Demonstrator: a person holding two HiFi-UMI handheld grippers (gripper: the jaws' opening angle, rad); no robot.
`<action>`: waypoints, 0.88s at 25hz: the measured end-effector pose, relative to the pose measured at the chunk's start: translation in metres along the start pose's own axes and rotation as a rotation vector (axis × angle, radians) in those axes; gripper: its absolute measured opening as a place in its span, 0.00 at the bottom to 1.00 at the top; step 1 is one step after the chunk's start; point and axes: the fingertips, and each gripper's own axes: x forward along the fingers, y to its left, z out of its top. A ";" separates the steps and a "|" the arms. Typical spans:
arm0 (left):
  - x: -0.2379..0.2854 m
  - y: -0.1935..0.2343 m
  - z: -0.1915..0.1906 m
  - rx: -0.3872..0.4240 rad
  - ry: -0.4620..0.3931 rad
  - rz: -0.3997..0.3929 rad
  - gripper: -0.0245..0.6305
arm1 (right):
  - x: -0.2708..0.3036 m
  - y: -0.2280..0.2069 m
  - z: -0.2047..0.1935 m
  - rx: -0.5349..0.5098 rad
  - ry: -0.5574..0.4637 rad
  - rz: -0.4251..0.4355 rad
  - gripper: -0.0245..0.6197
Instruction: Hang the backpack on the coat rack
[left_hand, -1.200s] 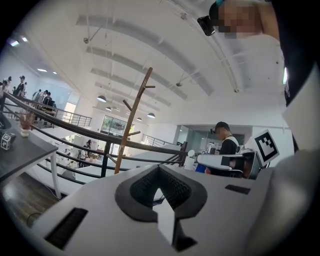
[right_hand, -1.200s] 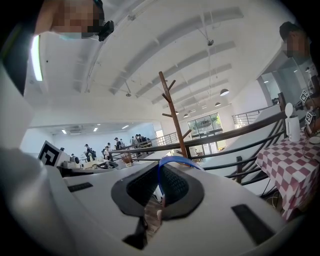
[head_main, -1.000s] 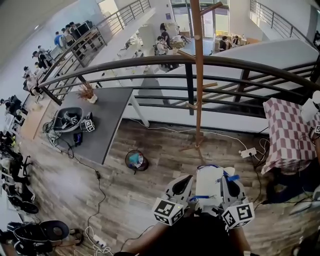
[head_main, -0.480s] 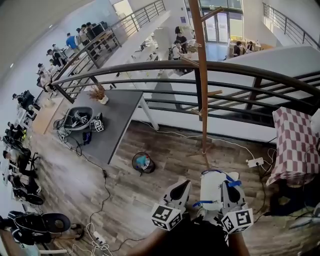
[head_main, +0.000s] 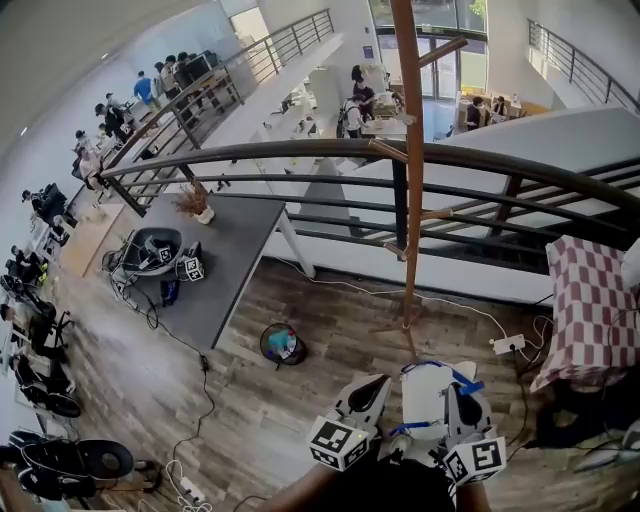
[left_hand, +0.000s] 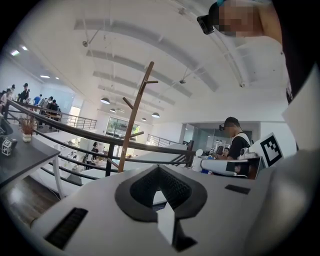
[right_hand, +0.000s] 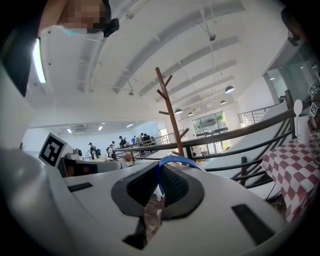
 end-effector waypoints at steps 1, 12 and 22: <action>0.003 0.002 -0.001 -0.001 0.004 -0.008 0.05 | 0.001 -0.001 0.000 0.001 0.004 -0.005 0.07; 0.039 0.036 0.012 -0.016 0.004 -0.063 0.05 | 0.040 -0.010 0.005 0.014 0.022 -0.050 0.07; 0.058 0.067 0.031 -0.029 -0.015 -0.086 0.05 | 0.078 -0.015 0.019 0.036 0.013 -0.068 0.07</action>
